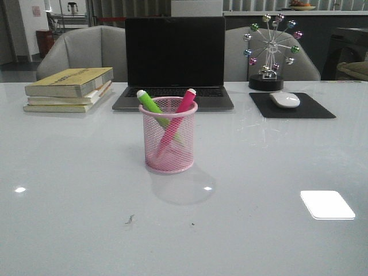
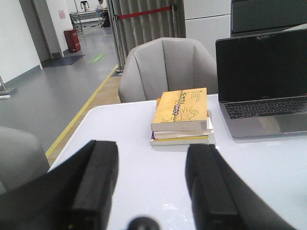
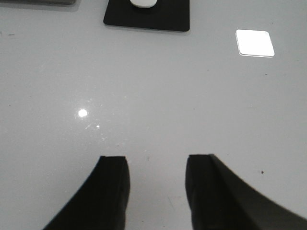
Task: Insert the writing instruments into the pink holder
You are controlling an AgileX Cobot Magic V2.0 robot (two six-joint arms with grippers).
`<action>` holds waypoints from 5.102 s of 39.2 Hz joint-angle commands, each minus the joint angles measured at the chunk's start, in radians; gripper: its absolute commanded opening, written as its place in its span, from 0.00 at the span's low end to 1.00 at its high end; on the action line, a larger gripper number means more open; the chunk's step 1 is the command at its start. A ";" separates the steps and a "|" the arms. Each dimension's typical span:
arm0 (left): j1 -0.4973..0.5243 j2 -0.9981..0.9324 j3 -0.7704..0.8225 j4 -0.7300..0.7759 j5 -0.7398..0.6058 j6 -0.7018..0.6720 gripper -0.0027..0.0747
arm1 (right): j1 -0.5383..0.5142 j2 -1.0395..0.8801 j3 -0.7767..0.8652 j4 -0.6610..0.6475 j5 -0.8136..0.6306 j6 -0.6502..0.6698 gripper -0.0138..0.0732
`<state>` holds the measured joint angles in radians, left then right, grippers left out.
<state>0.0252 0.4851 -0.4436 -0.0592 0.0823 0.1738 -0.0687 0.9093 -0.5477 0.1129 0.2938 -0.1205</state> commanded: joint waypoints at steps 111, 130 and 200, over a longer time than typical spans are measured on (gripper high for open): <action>-0.016 0.001 -0.029 0.000 -0.077 -0.001 0.54 | 0.120 -0.938 0.579 0.060 -0.196 -0.011 0.22; -0.016 0.001 -0.029 0.000 -0.077 -0.001 0.54 | 0.120 -0.938 0.579 0.060 -0.196 -0.011 0.22; -0.018 -0.514 0.427 -0.084 -0.082 -0.003 0.15 | 0.120 -0.938 0.579 0.060 -0.196 -0.011 0.22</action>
<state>0.0129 -0.0052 -0.0170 -0.1314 0.0869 0.1738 0.0528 -0.0091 0.0307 0.1690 0.1875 -0.1223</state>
